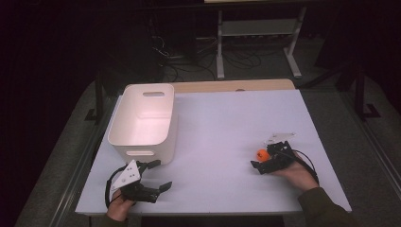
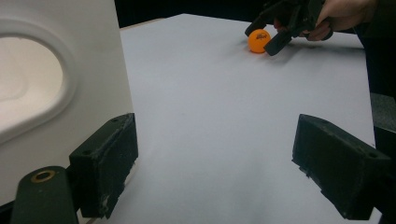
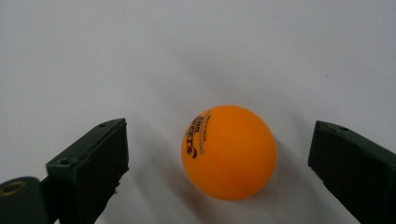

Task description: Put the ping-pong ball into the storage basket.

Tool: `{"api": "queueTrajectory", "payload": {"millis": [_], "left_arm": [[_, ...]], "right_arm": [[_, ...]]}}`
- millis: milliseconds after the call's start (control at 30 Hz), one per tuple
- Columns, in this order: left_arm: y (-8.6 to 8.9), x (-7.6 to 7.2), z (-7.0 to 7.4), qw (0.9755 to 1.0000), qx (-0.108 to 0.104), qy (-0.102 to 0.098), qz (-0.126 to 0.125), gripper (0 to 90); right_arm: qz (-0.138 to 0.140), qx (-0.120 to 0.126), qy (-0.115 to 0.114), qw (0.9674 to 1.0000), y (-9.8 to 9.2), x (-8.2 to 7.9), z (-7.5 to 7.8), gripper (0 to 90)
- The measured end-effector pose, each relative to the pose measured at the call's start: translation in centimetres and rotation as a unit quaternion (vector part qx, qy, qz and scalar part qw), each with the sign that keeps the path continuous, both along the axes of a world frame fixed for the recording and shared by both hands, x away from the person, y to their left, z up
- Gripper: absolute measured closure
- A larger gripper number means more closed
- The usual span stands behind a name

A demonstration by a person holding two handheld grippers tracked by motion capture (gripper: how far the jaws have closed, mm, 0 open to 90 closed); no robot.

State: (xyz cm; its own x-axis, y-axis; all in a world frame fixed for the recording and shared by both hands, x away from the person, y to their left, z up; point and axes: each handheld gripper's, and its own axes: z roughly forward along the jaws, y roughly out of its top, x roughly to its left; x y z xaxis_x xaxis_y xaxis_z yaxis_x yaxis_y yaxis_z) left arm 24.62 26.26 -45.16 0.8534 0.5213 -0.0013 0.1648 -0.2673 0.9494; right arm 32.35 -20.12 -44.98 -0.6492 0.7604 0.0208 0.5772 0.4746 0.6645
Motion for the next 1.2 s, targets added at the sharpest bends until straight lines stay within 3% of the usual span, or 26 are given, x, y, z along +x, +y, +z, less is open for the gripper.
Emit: {"api": "queueTrajectory", "payload": {"millis": [1200], "left_arm": [[-0.03,0.01,-0.01,1.0000,0.000,0.000,-0.001,14.0]], "right_arm": [[0.004,0.005,-0.002,1.0000,-0.31,-0.04,0.12,33.3]]}}
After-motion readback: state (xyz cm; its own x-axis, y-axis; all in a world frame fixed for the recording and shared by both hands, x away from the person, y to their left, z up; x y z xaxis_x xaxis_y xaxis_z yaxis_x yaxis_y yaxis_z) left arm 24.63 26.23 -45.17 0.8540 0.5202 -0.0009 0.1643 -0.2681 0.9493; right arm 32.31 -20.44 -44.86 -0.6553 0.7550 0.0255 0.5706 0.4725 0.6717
